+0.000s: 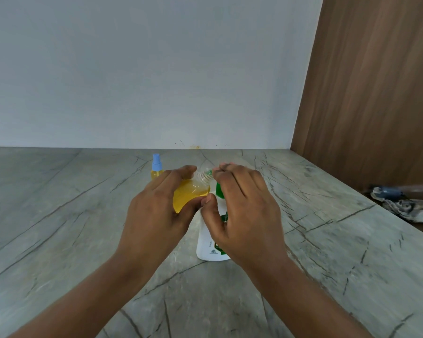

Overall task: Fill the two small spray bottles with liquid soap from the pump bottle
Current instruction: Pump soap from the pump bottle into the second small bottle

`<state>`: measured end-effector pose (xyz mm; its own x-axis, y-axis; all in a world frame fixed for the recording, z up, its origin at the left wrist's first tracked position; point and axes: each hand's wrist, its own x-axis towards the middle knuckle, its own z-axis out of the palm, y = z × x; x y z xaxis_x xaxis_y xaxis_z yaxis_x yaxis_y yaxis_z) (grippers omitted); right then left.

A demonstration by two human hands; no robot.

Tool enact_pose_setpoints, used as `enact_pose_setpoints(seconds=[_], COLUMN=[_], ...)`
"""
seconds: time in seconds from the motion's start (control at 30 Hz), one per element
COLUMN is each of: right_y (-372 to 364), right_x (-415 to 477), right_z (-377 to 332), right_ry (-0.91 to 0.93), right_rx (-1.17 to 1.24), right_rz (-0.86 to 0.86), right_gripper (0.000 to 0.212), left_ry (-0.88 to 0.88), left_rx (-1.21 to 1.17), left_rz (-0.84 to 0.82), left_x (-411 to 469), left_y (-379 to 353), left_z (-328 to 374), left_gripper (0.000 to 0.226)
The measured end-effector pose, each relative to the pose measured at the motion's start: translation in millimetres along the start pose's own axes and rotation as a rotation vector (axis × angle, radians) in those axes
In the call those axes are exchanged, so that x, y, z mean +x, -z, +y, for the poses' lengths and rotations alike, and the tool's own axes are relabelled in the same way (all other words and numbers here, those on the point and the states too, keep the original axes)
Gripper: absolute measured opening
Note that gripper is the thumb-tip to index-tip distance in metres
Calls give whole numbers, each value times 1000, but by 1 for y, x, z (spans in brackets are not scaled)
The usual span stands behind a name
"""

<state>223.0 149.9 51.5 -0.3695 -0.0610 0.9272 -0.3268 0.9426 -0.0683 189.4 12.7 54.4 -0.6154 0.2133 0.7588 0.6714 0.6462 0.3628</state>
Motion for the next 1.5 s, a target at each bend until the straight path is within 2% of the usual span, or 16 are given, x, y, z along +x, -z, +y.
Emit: enact_pose_setpoints(seconds=[0.7,1.1,1.5], right_y=[7,3,7], right_x=[3,-2,4], right_z=[6,3,5], right_ry=[80,48,37], right_rx=[-43,30,-22], right_rz=[-60,1,-65], right_gripper=[40,34,39], left_ry=[25,-14,-29], left_rx=[-9,13,11], left_rz=[32,17,23], left_x=[6,0,1], left_y=[5,0,1], left_z=[9,1,-1], left_gripper=[50,51,53])
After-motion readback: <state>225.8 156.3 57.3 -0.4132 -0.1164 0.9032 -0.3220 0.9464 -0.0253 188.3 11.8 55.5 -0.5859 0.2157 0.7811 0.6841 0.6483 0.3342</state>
